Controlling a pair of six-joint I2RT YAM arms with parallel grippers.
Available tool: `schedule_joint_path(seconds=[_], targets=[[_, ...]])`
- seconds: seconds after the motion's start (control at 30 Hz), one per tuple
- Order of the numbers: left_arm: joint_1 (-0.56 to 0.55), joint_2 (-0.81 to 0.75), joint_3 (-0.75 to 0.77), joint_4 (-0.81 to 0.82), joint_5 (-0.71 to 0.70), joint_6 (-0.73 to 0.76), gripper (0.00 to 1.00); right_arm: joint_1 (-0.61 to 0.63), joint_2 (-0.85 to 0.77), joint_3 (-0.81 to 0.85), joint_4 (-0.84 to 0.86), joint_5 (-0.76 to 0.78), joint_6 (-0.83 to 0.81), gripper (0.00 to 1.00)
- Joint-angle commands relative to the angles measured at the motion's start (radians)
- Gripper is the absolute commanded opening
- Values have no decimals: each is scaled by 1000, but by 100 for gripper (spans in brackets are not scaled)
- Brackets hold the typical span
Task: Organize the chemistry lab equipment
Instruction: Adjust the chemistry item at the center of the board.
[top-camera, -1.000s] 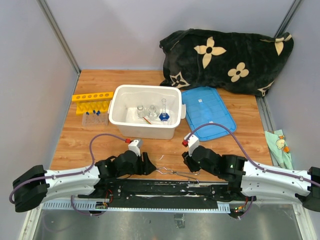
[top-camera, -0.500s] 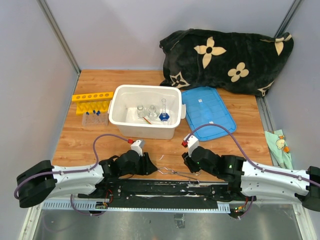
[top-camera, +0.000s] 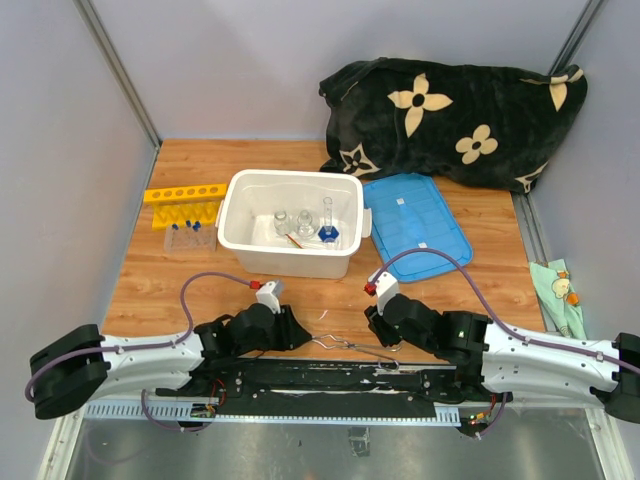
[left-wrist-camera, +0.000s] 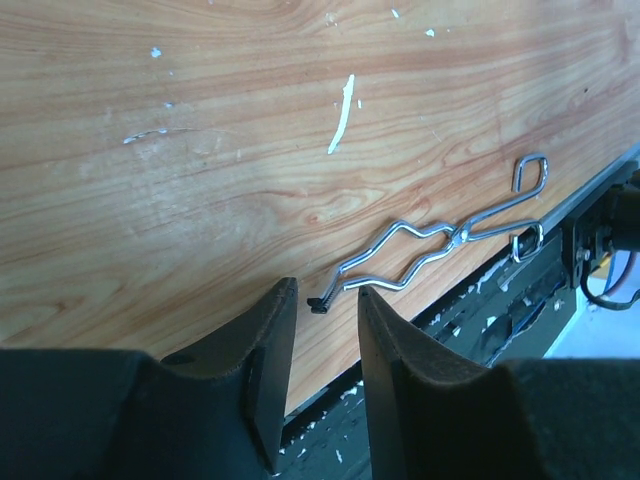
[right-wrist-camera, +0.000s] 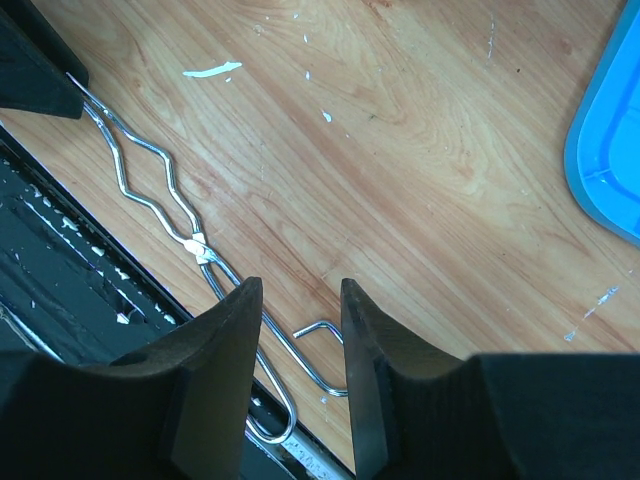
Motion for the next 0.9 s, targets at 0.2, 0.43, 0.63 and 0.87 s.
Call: schedule_joint_path(seconds=[0.2,0.43,0.63,0.87], targets=[[4,-89,-115,3,-137,-30,37,12,-15,-16,7,10,13,38],[4,-28,-113,62,-94,-15,36,12,-7,-14,8,9,16,38],[4,67,-73,119,-23,10,35,12,9,-10,12,6,15,38],[4,126,-41,130,15,20,29,12,16,-11,13,9,17,38]])
